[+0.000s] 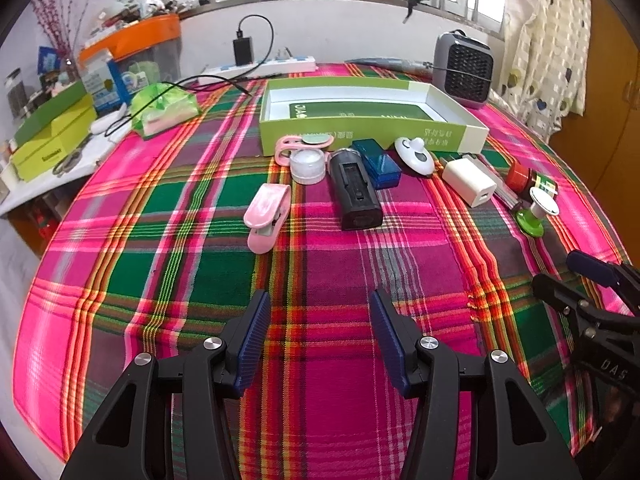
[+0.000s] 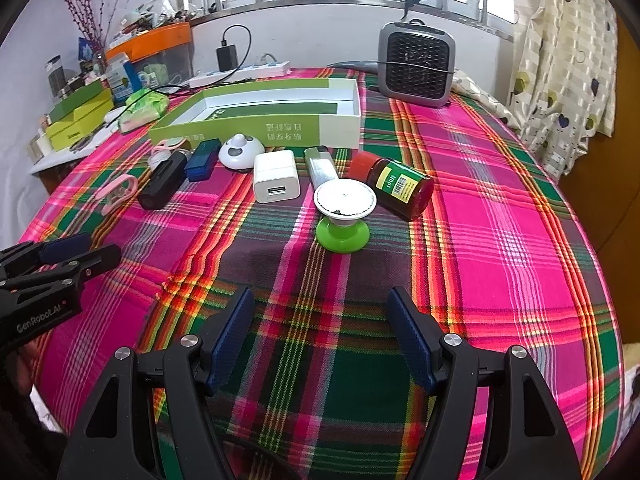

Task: Organize rigid objects
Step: 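Grasp the pink clip with the left gripper while the right gripper grasps the brown bottle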

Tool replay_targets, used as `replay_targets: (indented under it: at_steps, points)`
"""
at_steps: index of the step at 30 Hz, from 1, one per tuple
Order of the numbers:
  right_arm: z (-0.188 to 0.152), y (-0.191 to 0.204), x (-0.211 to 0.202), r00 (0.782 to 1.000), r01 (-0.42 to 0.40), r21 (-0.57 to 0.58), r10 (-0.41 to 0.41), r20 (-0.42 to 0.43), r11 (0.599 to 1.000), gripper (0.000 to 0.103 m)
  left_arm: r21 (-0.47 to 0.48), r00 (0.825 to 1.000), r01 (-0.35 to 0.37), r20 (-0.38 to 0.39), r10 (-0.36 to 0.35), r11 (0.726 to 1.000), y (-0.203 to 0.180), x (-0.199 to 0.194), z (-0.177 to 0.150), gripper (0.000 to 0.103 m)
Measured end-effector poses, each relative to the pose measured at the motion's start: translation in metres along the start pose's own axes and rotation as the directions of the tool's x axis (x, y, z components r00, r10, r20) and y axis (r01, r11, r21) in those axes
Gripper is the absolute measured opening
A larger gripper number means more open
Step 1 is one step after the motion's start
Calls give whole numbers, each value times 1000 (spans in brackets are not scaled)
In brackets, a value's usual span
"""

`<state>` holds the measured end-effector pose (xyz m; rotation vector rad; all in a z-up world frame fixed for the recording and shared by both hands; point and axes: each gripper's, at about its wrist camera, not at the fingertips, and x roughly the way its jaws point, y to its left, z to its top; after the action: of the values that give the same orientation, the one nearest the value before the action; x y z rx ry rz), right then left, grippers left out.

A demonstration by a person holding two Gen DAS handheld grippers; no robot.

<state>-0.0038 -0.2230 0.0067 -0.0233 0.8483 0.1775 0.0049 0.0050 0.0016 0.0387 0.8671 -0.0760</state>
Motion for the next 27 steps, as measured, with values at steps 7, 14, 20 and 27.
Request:
replay_targets:
  at_steps: [7, 14, 20, 27]
  points:
    - [8, -23, -19, 998, -14, 12, 13, 67, 1000, 69, 4, 999, 37, 32, -37, 999, 10, -15, 7, 50]
    - [33, -56, -25, 993, 36, 31, -40, 108, 999, 69, -13, 998, 45, 53, -44, 999, 22, -17, 26, 50]
    - [52, -67, -7, 996, 46, -40, -43, 79, 998, 69, -4, 998, 47, 30, -47, 999, 26, -6, 36, 50]
    - [66, -72, 22, 1000, -5, -89, 8, 24, 996, 69, -2, 999, 31, -12, -31, 1000, 30, 12, 43, 50]
